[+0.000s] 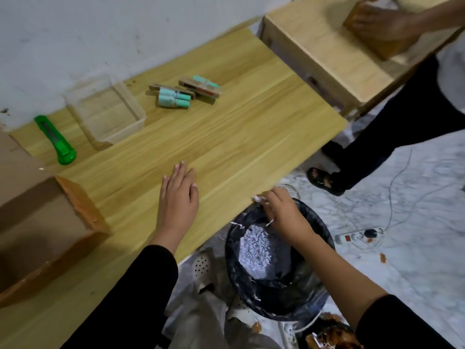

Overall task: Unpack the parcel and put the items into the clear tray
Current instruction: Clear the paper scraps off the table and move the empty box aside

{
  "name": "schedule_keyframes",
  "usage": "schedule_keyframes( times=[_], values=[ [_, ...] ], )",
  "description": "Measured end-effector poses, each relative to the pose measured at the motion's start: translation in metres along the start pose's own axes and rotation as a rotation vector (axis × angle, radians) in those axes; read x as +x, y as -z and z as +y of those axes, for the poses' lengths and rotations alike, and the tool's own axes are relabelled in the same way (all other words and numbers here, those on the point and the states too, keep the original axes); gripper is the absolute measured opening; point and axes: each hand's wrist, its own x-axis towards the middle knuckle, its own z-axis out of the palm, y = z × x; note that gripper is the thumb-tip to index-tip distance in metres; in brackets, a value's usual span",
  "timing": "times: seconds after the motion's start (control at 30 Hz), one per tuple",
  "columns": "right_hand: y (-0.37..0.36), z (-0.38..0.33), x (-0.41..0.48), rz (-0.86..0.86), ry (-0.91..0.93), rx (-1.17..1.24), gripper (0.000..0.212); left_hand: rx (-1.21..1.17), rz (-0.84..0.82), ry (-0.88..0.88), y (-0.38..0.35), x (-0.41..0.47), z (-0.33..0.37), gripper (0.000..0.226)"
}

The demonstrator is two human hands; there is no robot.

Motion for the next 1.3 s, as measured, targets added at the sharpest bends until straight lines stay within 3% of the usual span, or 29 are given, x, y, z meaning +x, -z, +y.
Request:
schedule_keyframes(
  times=[0.13, 0.27, 0.5, 0.77, 1.0, 1.2, 1.3],
  values=[
    [0.008, 0.036, -0.051, 0.133, -0.386, 0.142, 0.018, 0.04, -0.049, -0.074, -0.021, -0.006, 0.025, 0.042],
    [0.003, 0.062, -0.083, 0.113, -0.647, 0.224, 0.028, 0.085, -0.043, -0.085, -0.034, -0.014, 0.037, 0.045],
    [0.002, 0.076, -0.108, -0.134, -0.77, 0.262, 0.081, 0.111, -0.072, -0.071, -0.035, -0.021, 0.043, 0.047],
    [0.036, 0.05, -0.092, -0.054, -0.626, 0.212, 0.073, 0.168, -0.171, -0.044, -0.011, -0.029, 0.048, 0.053],
    [0.068, -0.031, -0.026, -0.063, -0.301, 0.234, 0.063, 0.158, 0.094, 0.135, 0.072, -0.05, 0.026, 0.053],
    [0.047, -0.145, 0.042, -0.136, -0.012, 0.272, 0.055, 0.073, 0.526, 0.487, 0.163, -0.083, -0.042, 0.048],
    [0.018, -0.199, 0.071, -0.239, 0.076, 0.323, 0.054, 0.064, 0.595, 0.664, 0.19, -0.11, -0.095, 0.049]
  ],
)
